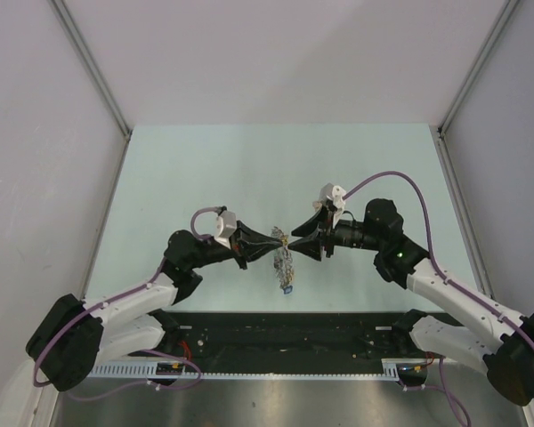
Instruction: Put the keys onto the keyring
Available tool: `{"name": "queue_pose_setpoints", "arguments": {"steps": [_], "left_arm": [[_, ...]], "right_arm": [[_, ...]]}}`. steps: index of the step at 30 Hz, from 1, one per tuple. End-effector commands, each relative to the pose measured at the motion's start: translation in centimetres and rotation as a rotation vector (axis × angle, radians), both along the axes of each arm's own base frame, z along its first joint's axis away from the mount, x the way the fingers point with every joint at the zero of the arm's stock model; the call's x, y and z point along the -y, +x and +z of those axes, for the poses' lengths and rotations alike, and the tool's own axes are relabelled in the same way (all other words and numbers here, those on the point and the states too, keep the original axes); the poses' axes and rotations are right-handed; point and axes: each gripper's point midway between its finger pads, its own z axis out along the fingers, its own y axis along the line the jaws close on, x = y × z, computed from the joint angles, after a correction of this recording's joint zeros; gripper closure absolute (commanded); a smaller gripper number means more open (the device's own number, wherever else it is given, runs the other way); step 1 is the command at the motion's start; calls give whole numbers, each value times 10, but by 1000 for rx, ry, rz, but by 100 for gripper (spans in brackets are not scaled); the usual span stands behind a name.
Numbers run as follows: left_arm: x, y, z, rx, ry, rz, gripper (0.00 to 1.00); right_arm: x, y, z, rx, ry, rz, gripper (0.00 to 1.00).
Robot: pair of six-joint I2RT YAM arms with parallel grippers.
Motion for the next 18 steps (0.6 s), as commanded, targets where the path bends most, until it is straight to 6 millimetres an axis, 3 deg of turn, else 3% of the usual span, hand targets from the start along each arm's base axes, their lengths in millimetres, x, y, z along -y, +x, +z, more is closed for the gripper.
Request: {"name": "queue_pose_setpoints", "arguments": {"steps": [1,10,18], "left_arm": [[-2,-4,37,100,-99,-15,100],[0,-6,41,97,-103,-32,100],[-1,-5,41,89,-98,-26,100]], "right_arm": [[-3,-2,12,58,41,31,53],[-8,-1,12,78,62,50,58],[-12,-7,10,88,60,89,70]]}}
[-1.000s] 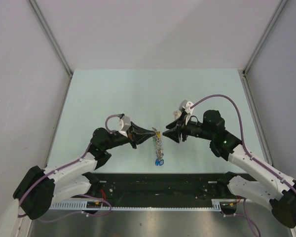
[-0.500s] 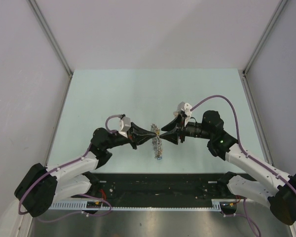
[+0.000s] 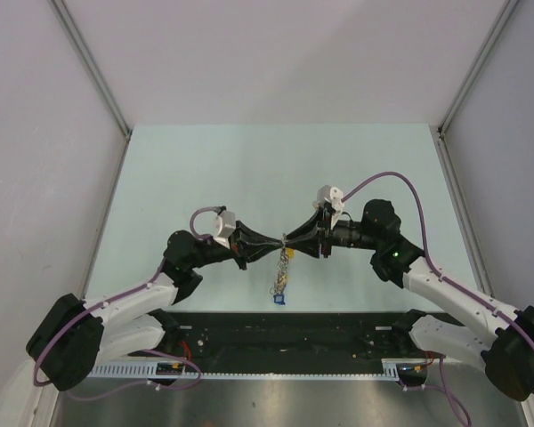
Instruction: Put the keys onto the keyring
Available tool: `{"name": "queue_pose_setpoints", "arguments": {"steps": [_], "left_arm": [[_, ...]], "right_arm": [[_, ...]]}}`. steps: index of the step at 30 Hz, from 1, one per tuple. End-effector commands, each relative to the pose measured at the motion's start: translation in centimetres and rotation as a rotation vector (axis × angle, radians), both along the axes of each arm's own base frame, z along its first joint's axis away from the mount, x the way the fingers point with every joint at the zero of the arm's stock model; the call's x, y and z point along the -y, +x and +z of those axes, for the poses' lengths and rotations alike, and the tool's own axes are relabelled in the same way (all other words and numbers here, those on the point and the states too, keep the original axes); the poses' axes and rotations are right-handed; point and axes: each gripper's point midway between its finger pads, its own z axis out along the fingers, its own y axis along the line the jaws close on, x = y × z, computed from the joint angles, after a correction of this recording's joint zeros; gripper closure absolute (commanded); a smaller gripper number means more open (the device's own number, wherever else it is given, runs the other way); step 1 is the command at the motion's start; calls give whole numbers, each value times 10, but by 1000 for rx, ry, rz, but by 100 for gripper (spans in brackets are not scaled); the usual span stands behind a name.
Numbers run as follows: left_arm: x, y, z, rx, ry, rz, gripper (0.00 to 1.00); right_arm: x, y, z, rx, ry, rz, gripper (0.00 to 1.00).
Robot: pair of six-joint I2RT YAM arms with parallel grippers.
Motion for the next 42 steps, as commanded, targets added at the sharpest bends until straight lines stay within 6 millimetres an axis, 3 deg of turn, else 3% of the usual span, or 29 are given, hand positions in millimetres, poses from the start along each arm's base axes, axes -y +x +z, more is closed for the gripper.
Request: {"name": "queue_pose_setpoints", "arguments": {"steps": [1,10,12,13,14,17,20,30,42], "left_arm": [[-1,-1,37,90,-80,-2,100],[-3,0,40,95,-66,19,100],[-4,1,40,93,-62,26,100],[-5,2,40,90,-60,32,100],[-5,2,40,91,-60,38,99],[-6,3,38,89,-43,49,99],[-7,5,33,85,-12,60,86],[-20,0,26,103,70,10,54],[-7,-8,25,53,132,-147,51]], "right_arm": [[-5,-5,8,53,27,40,71],[-9,-8,2,58,7,58,80],[-9,-8,0,55,2,58,87],[-9,-9,1,57,2,61,97],[-9,-9,0,54,0,59,100],[-8,-9,6,67,11,56,100],[-6,-13,16,83,33,63,100],[-1,-19,35,119,68,85,100],[-5,-19,38,136,75,116,100]]}}
